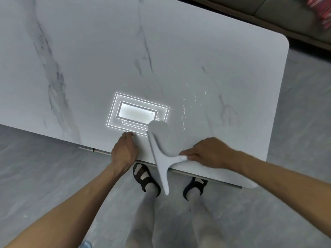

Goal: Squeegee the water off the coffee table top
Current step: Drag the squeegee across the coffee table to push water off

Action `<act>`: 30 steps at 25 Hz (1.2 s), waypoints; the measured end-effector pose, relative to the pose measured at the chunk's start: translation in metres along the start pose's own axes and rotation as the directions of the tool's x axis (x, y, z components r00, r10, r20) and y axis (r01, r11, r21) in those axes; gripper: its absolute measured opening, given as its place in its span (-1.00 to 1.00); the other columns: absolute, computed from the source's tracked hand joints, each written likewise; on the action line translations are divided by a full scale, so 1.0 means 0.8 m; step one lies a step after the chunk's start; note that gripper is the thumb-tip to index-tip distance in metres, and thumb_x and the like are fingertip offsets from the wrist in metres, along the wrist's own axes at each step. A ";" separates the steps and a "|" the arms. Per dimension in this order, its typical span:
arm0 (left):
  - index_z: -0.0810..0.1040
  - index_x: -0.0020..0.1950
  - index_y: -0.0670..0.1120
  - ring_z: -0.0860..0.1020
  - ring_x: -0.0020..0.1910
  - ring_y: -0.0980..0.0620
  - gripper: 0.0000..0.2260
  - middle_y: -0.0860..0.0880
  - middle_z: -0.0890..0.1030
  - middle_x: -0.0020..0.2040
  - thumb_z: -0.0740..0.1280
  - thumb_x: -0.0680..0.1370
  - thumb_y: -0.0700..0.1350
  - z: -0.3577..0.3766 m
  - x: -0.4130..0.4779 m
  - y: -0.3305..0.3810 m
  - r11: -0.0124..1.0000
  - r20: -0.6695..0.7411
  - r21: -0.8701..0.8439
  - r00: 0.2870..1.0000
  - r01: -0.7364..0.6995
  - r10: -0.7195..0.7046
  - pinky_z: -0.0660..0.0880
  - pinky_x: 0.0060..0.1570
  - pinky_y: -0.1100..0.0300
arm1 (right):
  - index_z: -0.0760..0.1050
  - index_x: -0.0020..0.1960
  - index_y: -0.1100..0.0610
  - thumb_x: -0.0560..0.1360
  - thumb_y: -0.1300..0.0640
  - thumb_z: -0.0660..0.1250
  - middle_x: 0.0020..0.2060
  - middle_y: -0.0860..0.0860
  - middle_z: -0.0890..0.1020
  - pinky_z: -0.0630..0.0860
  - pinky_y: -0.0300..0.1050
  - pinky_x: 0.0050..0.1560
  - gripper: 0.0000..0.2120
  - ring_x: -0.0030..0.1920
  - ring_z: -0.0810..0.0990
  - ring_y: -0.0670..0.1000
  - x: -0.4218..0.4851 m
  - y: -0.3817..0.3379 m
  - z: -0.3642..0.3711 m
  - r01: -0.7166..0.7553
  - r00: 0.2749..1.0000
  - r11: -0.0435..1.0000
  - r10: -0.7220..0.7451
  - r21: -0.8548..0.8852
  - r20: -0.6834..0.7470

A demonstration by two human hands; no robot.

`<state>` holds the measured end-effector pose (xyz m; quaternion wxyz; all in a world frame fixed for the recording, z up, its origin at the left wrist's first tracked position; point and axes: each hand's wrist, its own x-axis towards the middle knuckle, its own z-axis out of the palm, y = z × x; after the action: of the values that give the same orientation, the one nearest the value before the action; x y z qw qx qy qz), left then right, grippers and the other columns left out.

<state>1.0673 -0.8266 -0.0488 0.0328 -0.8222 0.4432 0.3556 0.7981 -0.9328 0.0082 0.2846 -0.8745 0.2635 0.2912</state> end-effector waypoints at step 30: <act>0.28 0.42 -0.13 0.53 0.19 -0.27 -0.57 -0.22 0.56 0.24 0.23 0.56 -0.18 0.098 -0.050 0.140 0.906 -0.093 -0.354 0.955 0.233 -0.282 0.47 0.14 -0.03 | 0.35 0.38 -0.32 0.63 -0.14 0.04 0.21 -0.04 0.61 0.30 -0.12 -0.09 -0.66 0.16 0.57 0.08 -0.021 0.146 -0.008 0.255 0.963 0.933 -0.220 -0.254 0.158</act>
<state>0.9251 -0.8374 -0.0539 -0.0940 -0.8900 0.2640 0.3597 0.7150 -1.0137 -0.0167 0.2111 -0.9104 0.0948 0.3430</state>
